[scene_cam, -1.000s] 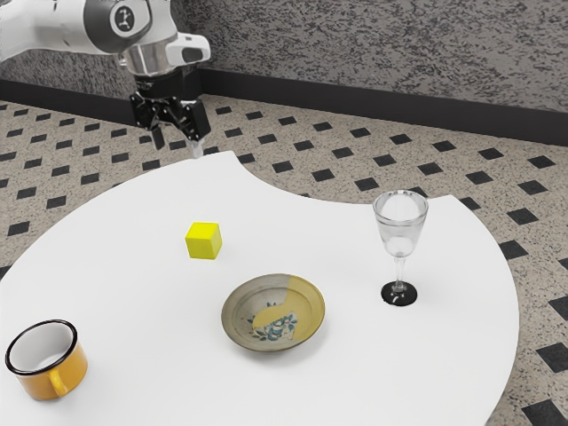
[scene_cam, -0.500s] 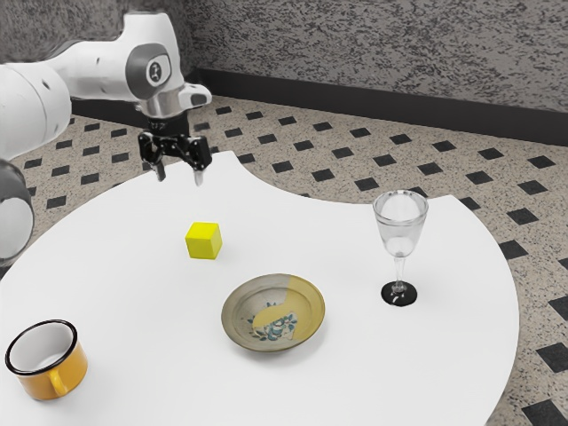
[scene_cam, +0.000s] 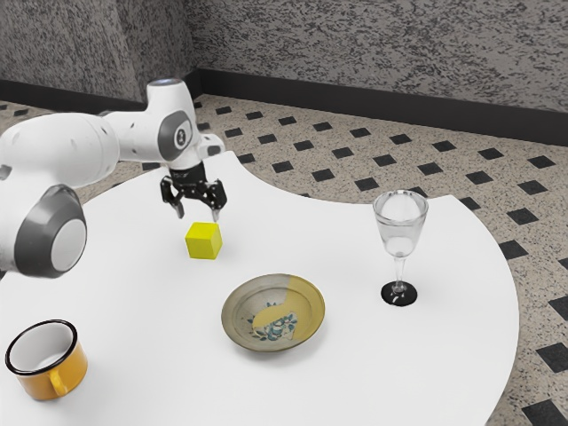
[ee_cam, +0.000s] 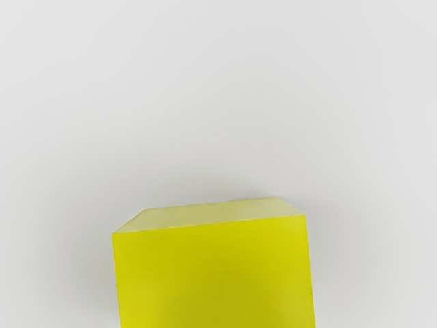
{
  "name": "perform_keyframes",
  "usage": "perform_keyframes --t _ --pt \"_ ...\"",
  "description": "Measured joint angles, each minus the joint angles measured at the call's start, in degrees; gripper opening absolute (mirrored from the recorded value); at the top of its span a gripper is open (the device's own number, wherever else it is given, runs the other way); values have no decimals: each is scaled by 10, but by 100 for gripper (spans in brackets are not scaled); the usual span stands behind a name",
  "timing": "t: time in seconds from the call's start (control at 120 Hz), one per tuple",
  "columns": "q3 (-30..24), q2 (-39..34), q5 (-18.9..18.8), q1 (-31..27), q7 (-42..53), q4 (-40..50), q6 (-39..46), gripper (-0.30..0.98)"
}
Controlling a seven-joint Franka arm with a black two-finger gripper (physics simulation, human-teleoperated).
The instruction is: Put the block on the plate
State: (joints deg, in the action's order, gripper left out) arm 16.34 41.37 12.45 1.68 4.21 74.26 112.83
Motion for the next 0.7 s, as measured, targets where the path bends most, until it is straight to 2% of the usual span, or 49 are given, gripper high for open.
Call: perform_keyframes --t 0.15,0.575,0.617,0.7 --pt "0 17 15 0 2 1 17 69" --pt "4 50 23 0 5 6 31 68" --pt "4 50 26 0 5 6 31 64" --pt "4 51 30 0 4 6 32 45"
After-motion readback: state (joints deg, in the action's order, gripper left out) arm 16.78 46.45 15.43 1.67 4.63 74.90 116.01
